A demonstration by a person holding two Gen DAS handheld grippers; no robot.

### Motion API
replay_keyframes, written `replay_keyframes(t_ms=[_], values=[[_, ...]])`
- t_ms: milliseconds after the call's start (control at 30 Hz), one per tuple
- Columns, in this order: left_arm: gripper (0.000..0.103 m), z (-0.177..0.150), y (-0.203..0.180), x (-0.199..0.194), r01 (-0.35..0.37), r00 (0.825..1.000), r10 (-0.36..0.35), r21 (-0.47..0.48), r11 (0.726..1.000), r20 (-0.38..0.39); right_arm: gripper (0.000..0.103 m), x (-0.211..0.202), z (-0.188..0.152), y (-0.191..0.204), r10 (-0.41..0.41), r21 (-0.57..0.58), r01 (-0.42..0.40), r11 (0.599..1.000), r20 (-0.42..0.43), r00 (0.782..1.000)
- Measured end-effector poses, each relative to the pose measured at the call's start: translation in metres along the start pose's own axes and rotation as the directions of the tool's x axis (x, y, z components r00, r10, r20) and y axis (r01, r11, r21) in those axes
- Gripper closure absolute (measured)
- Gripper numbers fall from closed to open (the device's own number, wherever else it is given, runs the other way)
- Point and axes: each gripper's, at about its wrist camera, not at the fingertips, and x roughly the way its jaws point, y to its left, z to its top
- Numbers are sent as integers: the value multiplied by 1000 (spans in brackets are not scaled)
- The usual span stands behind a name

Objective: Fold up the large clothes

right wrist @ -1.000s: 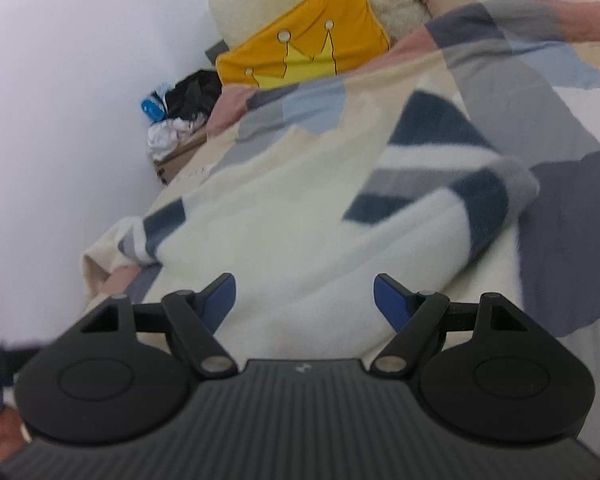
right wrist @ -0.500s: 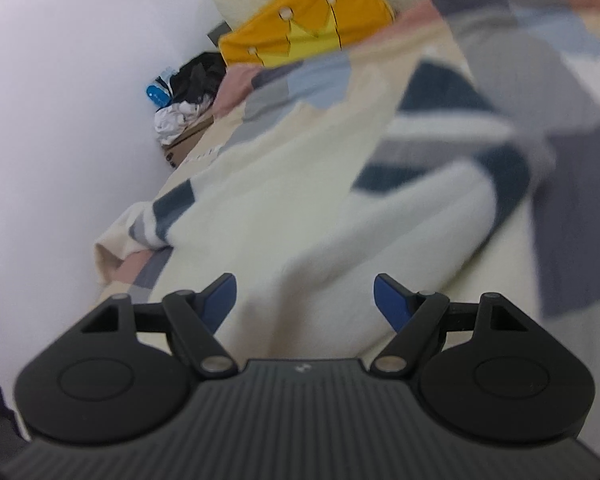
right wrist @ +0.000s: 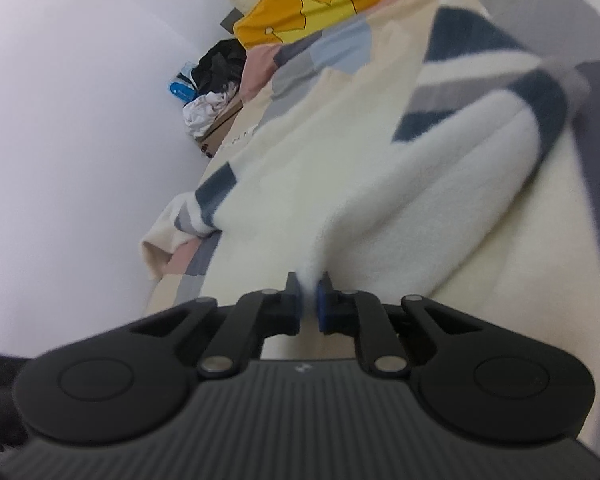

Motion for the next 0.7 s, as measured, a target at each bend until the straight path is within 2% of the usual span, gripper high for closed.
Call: replay_keyframes(t_ms=[100,167,233,267,433,533,600,667,700], values=[[35,6,26,-4,-57,998,61,-140,989,29,93,-24,-10,9,-71,-23,72,997,17,997],[35,6,39,2,-136,991,136,-197,971,-12,93,-35,-19,10,-140,-37,140,989,17,990],[36,3,47,14,-229,973,214,-207,951,-90,93,-44,-33,11,-233,-71,234,970,17,972],[36,0,50,18,-245,968,228,-208,947,-102,93,-45,-40,9,-282,-87,281,956,6,959],[36,0,45,39,-252,964,230,-181,951,-138,93,-41,-55,-19,-399,-55,396,917,-58,915],[43,-2,44,51,-238,965,213,-171,956,-150,90,-42,-60,-28,-397,-2,398,918,-65,916],[45,-6,41,63,-230,964,202,-156,961,-175,89,-45,-60,-29,-378,44,380,924,-48,925],[45,-13,37,73,-218,961,186,-147,965,-205,85,-51,-58,-32,-343,87,346,934,-44,938],[45,-17,34,78,-214,959,181,-139,967,-219,79,-52,-57,-32,-336,93,338,937,-39,941]])
